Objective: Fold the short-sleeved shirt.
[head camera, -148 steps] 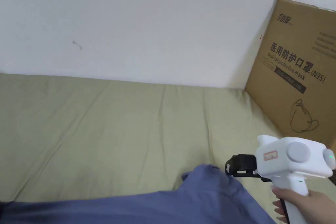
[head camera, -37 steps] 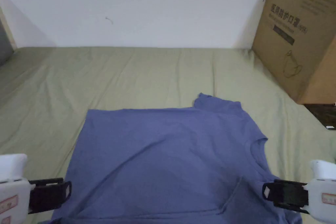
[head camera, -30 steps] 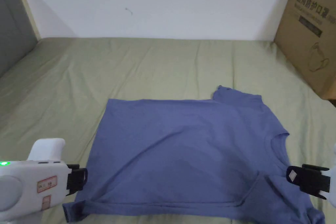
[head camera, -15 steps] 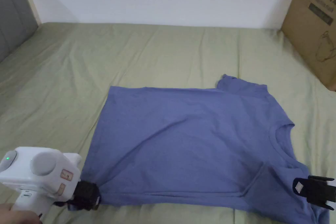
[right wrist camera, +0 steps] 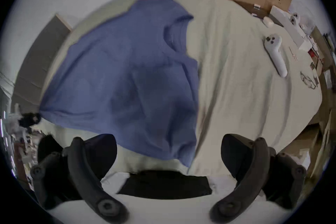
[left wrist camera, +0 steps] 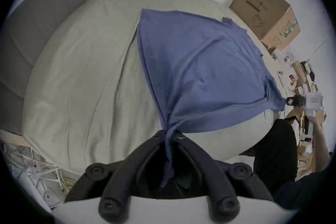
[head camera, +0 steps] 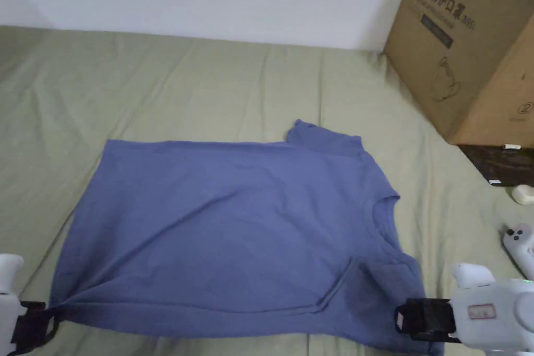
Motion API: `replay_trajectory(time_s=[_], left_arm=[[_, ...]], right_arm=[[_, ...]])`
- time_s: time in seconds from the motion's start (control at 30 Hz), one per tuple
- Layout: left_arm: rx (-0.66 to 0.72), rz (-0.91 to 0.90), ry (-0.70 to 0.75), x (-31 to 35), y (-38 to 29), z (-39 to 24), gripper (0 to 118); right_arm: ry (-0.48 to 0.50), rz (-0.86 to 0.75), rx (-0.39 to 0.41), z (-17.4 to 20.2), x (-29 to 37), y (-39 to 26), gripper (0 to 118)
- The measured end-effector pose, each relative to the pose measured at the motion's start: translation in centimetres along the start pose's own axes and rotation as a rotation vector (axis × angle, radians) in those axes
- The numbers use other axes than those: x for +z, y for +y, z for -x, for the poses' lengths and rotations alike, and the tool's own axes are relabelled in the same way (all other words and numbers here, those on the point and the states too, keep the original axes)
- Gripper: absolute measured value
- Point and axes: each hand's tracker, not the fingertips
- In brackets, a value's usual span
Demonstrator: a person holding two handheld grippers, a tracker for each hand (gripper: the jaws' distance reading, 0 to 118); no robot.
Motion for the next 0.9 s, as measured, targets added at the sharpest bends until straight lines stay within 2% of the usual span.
replay_trajectory(time_s=[0.03,0.07,0.1,0.17,0.2,0.23,0.27,0.3,0.37,0.5,0.6,0.77,0.9], left_arm=[[-0.003,-0.008,0.007,0.1,0.0,-0.2,5],[-0.008,-0.012,0.017,0.2,0.0,-0.3,5],[-0.007,-0.011,0.024,0.3,0.0,-0.3,5],[0.0,-0.003,0.04,0.1,0.0,-0.2,5],[0.005,0.003,0.044,0.1,0.0,-0.1,5],[0.012,0.007,0.045,0.1,0.0,-0.1,5],[0.018,0.009,0.044,0.1,0.0,-0.1,5],[0.025,0.01,0.04,-0.1,-0.1,0.0,5],[0.034,0.01,0.039,-0.3,0.0,0.1,5],[0.071,-0.005,0.021,-0.1,0.3,0.5,5],[0.087,-0.055,0.005,1.0,1.8,0.6,5],[0.136,-0.112,-0.044,0.6,8.2,1.6,5],[0.13,-0.092,-0.022,-3.5,14.3,2.5,5]], right_arm=[[-0.016,0.032,0.008,-0.2,-0.8,0.0,113],[-0.025,0.058,0.012,-0.3,-1.5,-0.3,106],[-0.019,0.068,0.014,-0.4,-1.8,-0.5,92],[0.023,0.085,0.024,-0.7,-1.6,-0.8,38],[0.046,0.076,0.033,-0.5,-1.1,-1.2,25],[0.082,0.049,0.038,-0.4,-0.6,-1.4,17],[0.052,0.014,0.054,-0.2,0.0,-1.4,10],[0.01,-0.001,0.075,0.0,0.3,-1.4,8],[0.08,-0.021,0.048,-0.1,1.0,-1.7,8],[0.087,-0.079,0.026,-0.5,2.9,-1.4,8],[0.152,-0.155,-0.033,-0.7,5.2,0.5,8],[0.191,-0.224,-0.068,0.5,7.1,7.4,8],[0.205,-0.185,-0.117,0.9,3.1,14.6,8]])
